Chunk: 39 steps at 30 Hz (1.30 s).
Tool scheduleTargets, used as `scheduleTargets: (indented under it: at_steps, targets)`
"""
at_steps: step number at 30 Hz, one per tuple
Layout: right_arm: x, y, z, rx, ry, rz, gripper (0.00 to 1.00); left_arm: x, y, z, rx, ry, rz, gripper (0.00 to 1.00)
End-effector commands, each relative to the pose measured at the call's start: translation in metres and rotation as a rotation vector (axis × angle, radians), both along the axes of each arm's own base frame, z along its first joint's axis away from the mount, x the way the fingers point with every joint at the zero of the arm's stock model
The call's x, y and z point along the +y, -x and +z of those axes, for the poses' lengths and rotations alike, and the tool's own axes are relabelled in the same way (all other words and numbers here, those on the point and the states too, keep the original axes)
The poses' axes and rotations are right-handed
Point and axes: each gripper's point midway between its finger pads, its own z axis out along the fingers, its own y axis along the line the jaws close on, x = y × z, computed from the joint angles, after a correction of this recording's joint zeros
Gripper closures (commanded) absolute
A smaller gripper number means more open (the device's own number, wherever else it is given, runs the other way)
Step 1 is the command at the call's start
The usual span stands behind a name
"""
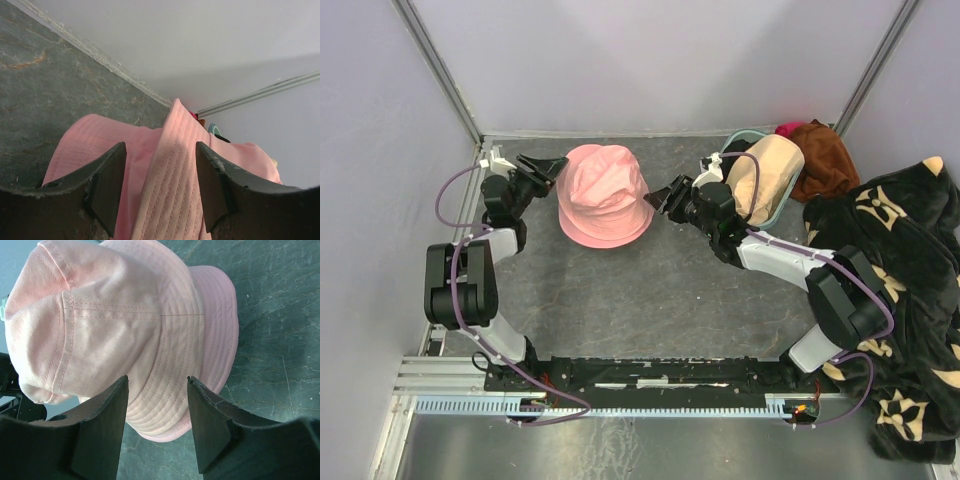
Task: Stack the hats
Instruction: Place the hat in the bin.
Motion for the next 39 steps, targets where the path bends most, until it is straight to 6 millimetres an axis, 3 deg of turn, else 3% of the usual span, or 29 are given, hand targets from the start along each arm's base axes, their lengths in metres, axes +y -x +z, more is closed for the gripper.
scheduleTargets:
  at_steps: [1, 3, 5, 8, 11, 21, 39]
  targets:
    - [0.005, -0.001, 0.012, -0.043, -0.033, 0.011, 0.42, -0.008, -0.002, 0.032, -0.136, -0.029, -0.073, 0.36]
    - [0.005, -0.002, 0.012, -0.04, -0.033, 0.01, 0.42, -0.01, -0.002, 0.032, -0.143, -0.026, -0.086, 0.4]
    - [0.006, -0.002, 0.011, -0.037, -0.034, 0.011, 0.42, -0.012, -0.001, 0.034, -0.152, -0.02, -0.099, 0.5]
    - [0.006, -0.005, 0.01, -0.033, -0.037, 0.0, 0.42, -0.013, 0.0, 0.03, -0.144, -0.007, -0.11, 0.81]
    - [0.006, -0.007, 0.008, -0.029, -0.045, -0.008, 0.42, -0.013, 0.003, 0.024, -0.122, 0.003, -0.106, 0.97]
    - [0.008, -0.014, -0.001, -0.014, -0.064, -0.028, 0.42, 0.006, 0.018, -0.024, 0.103, -0.036, 0.032, 0.97]
    - [0.021, -0.029, 0.001, -0.021, -0.143, -0.03, 0.42, 0.019, 0.044, -0.069, 0.281, -0.053, 0.132, 0.97]
